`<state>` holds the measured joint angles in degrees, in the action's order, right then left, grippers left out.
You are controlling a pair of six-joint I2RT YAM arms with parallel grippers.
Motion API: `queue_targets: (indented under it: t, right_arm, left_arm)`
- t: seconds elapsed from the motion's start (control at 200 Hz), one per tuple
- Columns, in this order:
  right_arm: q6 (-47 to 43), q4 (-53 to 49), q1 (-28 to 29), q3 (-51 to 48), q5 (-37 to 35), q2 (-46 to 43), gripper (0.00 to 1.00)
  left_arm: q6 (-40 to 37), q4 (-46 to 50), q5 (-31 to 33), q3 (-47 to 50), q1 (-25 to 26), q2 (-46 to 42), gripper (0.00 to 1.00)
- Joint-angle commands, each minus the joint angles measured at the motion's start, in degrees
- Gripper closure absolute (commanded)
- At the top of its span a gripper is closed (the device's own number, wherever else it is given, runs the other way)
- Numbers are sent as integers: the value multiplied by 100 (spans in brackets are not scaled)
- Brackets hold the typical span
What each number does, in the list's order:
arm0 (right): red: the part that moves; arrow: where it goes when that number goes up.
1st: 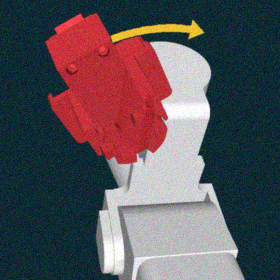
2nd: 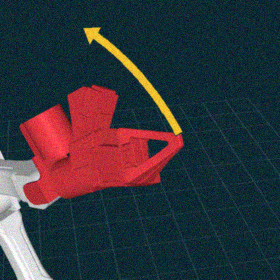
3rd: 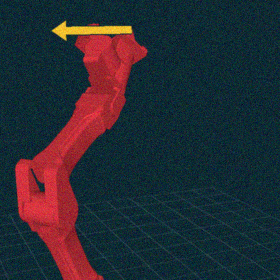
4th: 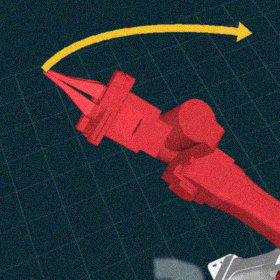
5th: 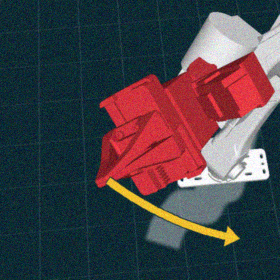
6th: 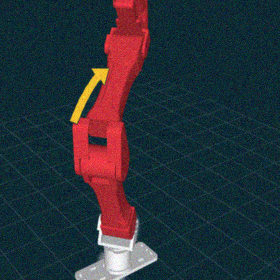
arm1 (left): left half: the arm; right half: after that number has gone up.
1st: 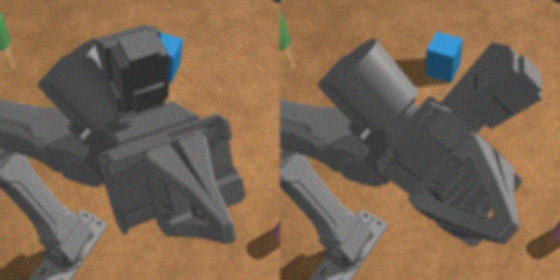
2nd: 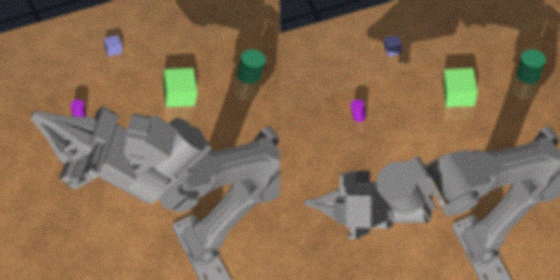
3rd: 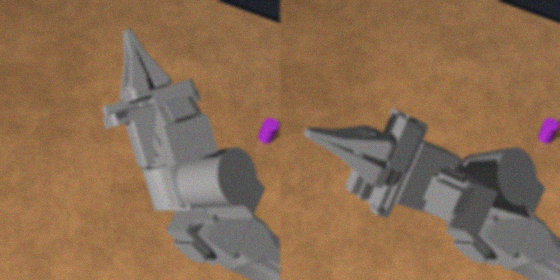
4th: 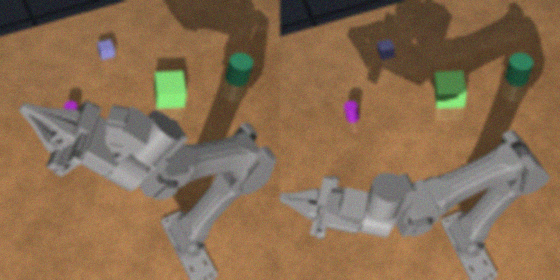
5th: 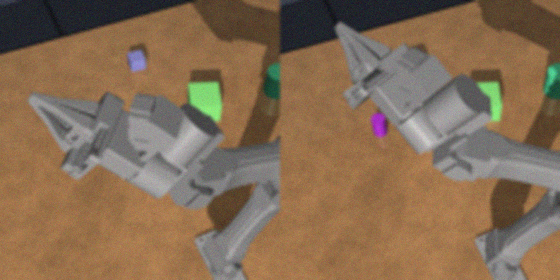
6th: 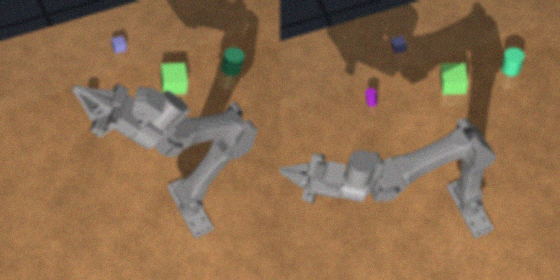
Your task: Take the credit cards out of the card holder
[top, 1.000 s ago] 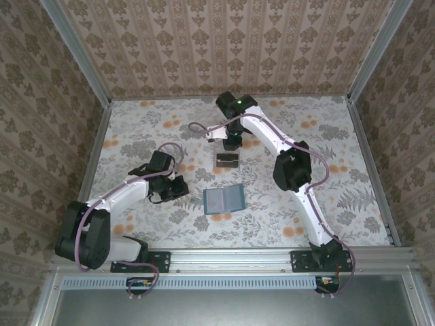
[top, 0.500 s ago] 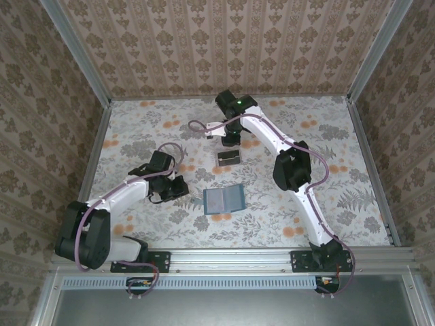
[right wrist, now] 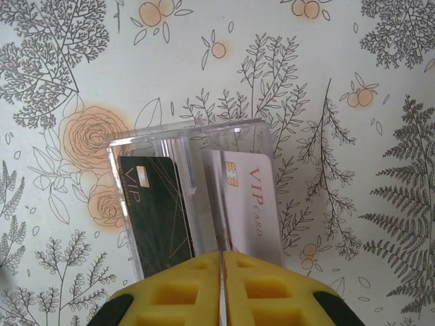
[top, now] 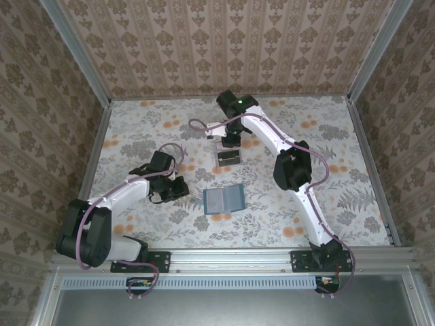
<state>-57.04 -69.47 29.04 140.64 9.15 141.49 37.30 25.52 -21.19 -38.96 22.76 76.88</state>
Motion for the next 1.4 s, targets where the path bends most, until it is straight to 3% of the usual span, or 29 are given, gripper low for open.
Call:
queue_targets:
  t: [0.0, 0.51, 1.22, 1.39]
  right_arm:
    - [356, 173, -105, 92, 262, -241, 86]
    - [571, 1109, -118, -419, -43, -143, 80]
    - [307, 701, 1, -696, 121, -369, 80]
    - [849, 878, 13, -836, 74, -837, 79]
  left_arm:
    - [-12, 50, -76, -119, -45, 55, 86]
    - [5, 107, -43, -119, -22, -59, 86]
    - [-22, 134, -96, -316, 167, -86, 85]
    - [-12, 56, -146, -458, 299, 6, 86]
